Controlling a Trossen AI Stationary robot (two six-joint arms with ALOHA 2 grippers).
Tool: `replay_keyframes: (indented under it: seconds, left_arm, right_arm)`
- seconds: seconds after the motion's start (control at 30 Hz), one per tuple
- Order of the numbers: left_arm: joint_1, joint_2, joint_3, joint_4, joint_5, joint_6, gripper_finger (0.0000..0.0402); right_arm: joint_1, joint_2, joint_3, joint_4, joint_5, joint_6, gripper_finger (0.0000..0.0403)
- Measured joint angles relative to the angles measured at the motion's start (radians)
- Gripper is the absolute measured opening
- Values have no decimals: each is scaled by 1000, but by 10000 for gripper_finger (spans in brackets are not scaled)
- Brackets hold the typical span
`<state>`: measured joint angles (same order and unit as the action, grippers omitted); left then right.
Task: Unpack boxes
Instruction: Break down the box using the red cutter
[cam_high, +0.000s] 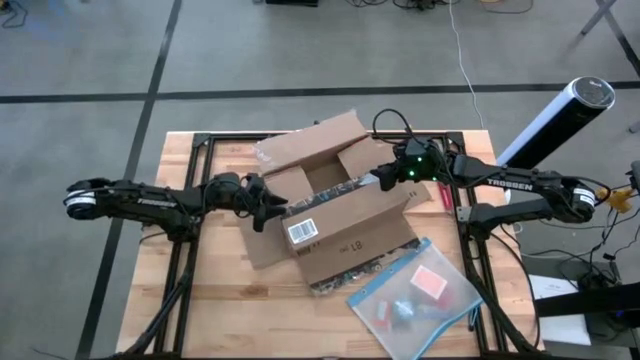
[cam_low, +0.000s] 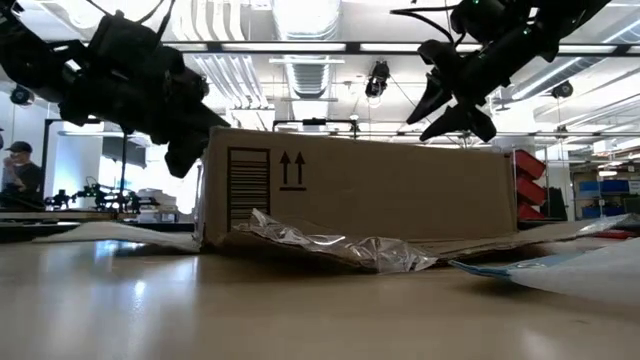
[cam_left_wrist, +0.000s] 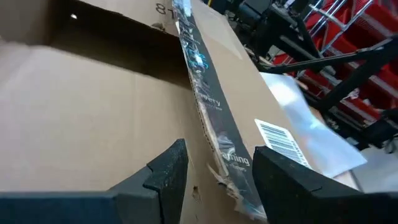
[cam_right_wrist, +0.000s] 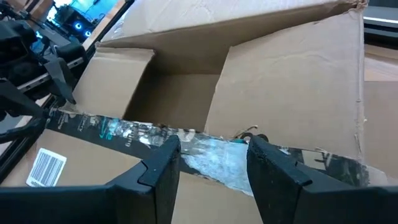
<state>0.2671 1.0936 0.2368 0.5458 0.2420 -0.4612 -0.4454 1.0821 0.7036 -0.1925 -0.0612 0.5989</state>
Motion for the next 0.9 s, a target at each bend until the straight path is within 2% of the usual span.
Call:
replay_keyframes:
  seconds: [0.2, 0.6, 0.8, 0.9]
  left_arm:
    - [-5, -5, -5, 113, 36, -83, 160]
    - [-61, -11, 2, -69, 38, -94, 157]
    - [-68, -17, -2, -53, 39, -129, 157]
    - [-71, -15, -6, -1, 87, -178, 157]
  right_arm:
    - [0, 0, 0, 0, 0, -25, 162]
    - [0, 0, 0, 0, -34, -69, 153]
    - [0, 0, 0, 0, -52, -86, 159]
    - [0, 0, 0, 0, -56, -89, 163]
